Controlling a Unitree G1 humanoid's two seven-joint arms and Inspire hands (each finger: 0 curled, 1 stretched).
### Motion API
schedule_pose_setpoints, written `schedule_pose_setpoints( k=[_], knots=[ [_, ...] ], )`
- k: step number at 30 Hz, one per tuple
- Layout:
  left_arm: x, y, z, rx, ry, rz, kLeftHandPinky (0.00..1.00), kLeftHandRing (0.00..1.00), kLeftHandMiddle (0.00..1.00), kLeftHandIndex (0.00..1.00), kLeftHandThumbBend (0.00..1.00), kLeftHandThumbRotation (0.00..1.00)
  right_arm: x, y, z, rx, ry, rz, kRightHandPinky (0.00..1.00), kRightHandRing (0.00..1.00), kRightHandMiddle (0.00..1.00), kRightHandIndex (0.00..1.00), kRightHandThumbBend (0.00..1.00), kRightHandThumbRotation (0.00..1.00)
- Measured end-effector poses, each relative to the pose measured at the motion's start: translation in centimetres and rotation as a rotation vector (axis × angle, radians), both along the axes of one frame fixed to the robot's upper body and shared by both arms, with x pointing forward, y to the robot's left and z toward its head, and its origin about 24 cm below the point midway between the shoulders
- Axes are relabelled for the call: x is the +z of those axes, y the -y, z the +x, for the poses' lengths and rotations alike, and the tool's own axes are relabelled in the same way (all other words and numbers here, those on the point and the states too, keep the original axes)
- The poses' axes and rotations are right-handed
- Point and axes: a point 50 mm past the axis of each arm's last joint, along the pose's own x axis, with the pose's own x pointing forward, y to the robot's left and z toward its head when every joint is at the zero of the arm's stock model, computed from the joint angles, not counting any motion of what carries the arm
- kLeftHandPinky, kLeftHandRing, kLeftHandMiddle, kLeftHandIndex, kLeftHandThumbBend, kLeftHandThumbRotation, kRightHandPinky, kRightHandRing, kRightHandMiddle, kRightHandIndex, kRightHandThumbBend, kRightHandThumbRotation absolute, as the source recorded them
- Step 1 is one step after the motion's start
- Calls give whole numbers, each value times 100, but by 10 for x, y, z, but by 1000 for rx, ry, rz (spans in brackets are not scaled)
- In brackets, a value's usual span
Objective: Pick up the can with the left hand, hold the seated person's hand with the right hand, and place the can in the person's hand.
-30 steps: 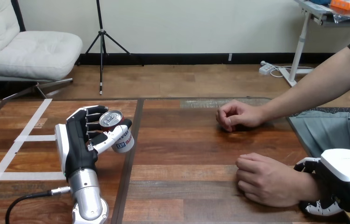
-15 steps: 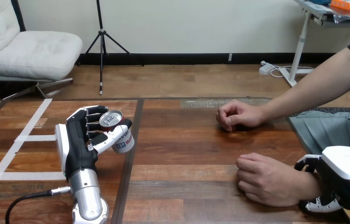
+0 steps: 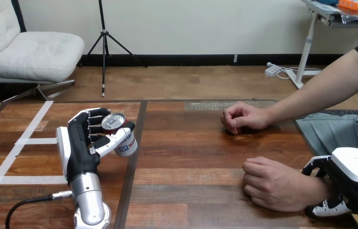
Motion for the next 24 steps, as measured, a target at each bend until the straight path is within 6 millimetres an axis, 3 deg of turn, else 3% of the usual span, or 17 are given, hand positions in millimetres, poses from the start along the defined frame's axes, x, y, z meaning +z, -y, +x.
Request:
schedule_pose_setpoints(
  k=[24],
  knots=[
    [0, 0, 0, 2, -4, 1, 44, 51, 54, 54, 66, 0, 1, -1, 1, -2, 17, 6, 34, 44, 52, 56, 71, 0]
  ],
)
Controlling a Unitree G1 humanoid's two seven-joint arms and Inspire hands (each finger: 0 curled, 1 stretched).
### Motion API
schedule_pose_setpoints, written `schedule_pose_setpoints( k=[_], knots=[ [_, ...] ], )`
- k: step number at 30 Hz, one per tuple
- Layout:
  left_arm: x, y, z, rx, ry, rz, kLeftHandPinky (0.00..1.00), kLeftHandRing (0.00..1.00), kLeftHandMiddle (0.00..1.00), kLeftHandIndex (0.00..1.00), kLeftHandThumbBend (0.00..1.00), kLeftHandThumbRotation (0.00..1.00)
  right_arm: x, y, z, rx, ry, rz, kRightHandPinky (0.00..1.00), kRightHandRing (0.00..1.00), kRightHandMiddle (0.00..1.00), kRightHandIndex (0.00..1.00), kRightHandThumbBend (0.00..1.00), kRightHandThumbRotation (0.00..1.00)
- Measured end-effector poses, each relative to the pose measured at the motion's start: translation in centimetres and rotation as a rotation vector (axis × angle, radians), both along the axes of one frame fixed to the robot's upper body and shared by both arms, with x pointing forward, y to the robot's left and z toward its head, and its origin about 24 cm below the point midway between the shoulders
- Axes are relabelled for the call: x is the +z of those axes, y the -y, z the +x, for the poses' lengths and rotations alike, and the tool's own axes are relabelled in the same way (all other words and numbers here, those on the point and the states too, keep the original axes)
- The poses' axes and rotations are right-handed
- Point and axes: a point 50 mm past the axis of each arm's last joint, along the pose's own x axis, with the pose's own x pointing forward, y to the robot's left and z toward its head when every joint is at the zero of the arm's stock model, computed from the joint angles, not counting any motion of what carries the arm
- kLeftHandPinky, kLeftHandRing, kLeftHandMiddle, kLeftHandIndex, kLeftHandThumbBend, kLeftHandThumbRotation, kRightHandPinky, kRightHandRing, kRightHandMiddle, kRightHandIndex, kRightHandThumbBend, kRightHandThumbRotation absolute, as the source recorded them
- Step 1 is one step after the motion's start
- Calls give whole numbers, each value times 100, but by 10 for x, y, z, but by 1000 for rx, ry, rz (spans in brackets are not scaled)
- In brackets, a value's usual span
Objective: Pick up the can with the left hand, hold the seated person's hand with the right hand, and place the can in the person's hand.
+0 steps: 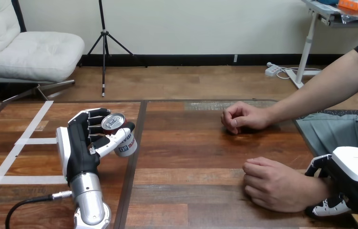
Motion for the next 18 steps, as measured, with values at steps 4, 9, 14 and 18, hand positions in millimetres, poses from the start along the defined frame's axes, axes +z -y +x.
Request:
schedule_pose_setpoints(
  k=[4, 9, 14, 18],
  knots=[
    [0, 0, 0, 0, 0, 0, 44, 51, 54, 53, 65, 0, 0, 0, 0, 0, 0, 0, 35, 45, 52, 56, 71, 0],
    [0, 0, 0, 0, 0, 0, 44, 51, 54, 53, 65, 0, 0, 0, 0, -3, -2, 1, 34, 44, 52, 56, 71, 0],
    [0, 0, 0, 0, 0, 1, 44, 51, 54, 53, 65, 0, 0, -1, -1, -6, -5, 7, 34, 44, 52, 55, 72, 0],
    [0, 0, 0, 0, 0, 0, 44, 51, 54, 53, 65, 0, 1, -1, -1, -10, -7, 14, 34, 44, 52, 55, 72, 0]
  ],
)
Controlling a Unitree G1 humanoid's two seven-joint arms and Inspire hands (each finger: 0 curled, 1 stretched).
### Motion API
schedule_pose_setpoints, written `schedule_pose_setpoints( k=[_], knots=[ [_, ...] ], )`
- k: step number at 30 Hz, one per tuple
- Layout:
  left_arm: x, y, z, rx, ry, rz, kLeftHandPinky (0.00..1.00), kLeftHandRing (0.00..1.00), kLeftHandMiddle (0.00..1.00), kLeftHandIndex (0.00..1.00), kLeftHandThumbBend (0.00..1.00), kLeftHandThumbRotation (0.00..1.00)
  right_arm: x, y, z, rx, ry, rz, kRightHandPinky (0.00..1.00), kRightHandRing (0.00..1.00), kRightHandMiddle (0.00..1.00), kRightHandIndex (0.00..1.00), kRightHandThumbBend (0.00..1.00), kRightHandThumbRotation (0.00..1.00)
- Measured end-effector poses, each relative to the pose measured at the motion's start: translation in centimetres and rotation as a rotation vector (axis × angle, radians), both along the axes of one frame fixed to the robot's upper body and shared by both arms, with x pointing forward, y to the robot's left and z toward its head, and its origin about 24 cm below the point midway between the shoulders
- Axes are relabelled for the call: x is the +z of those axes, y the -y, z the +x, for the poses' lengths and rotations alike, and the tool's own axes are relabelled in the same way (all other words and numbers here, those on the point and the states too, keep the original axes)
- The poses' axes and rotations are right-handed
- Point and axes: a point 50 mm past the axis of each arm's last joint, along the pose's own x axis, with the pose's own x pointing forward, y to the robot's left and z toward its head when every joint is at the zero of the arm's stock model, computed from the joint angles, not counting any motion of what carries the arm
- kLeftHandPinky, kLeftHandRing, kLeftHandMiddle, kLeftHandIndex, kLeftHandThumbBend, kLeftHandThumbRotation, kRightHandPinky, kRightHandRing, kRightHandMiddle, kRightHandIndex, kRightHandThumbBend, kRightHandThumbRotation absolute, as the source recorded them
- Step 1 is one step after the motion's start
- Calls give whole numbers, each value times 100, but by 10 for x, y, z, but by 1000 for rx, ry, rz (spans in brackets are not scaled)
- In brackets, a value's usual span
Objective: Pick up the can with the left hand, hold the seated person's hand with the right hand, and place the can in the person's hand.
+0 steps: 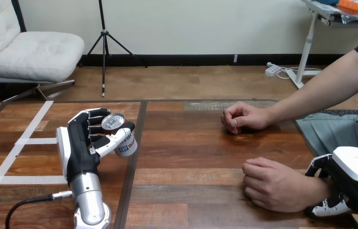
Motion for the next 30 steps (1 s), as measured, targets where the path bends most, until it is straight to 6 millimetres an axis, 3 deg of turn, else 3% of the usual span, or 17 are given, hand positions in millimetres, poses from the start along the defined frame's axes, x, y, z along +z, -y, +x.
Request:
schedule_pose_setpoints(
  k=[30],
  knots=[
    [0, 0, 0, 2, 1, -1, 43, 50, 53, 53, 65, 0, 2, -2, 1, -5, -23, -4, 38, 49, 56, 59, 72, 0]
  ],
)
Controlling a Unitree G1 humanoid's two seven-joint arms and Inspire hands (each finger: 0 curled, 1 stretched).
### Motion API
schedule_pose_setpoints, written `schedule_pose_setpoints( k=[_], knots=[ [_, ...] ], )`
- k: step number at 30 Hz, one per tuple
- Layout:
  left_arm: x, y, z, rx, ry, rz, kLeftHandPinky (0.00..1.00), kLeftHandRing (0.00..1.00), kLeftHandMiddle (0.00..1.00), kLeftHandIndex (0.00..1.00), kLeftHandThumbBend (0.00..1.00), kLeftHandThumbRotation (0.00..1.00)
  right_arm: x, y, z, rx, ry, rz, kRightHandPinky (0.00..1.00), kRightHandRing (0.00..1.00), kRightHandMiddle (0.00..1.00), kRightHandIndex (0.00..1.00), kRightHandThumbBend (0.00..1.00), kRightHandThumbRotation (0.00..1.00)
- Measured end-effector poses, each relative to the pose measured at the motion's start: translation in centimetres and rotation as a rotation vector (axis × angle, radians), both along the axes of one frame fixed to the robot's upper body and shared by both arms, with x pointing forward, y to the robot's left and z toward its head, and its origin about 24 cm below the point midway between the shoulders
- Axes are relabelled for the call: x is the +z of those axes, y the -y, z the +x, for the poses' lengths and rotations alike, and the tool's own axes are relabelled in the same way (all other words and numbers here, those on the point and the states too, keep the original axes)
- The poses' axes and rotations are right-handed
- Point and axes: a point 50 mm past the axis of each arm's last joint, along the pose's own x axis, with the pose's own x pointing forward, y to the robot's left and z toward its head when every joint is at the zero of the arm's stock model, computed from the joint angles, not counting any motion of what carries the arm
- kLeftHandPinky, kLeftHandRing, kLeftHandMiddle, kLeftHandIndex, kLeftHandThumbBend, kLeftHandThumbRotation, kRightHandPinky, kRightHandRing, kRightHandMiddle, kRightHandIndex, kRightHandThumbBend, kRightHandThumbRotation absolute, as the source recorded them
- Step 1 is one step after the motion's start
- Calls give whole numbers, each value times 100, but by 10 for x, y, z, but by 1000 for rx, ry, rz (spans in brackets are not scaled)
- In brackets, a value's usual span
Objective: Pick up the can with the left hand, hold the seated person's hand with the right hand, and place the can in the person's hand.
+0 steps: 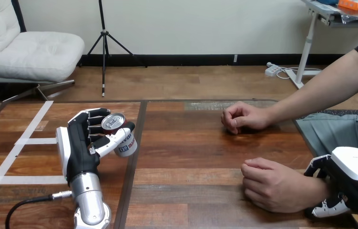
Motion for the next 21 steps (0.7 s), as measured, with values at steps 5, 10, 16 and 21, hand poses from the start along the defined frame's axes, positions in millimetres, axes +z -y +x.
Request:
schedule_pose_setpoints(
  k=[5, 10, 16, 21],
  knots=[
    [0, 0, 0, 0, 0, -2, 44, 51, 53, 53, 65, 0, 0, 0, 0, -1, -1, 0, 39, 49, 55, 57, 73, 0],
    [0, 0, 0, 0, 0, -1, 44, 51, 53, 53, 65, 0, -1, 1, 0, -4, 0, 0, 39, 48, 54, 56, 75, 0],
    [0, 0, 0, 0, 0, -1, 44, 51, 53, 53, 65, 0, -2, 1, 0, -7, 1, 4, 38, 46, 53, 55, 73, 0],
    [0, 0, 0, 0, 0, -2, 44, 51, 53, 53, 65, 0, -2, 1, 0, -9, 1, 7, 38, 46, 53, 56, 73, 0]
  ],
)
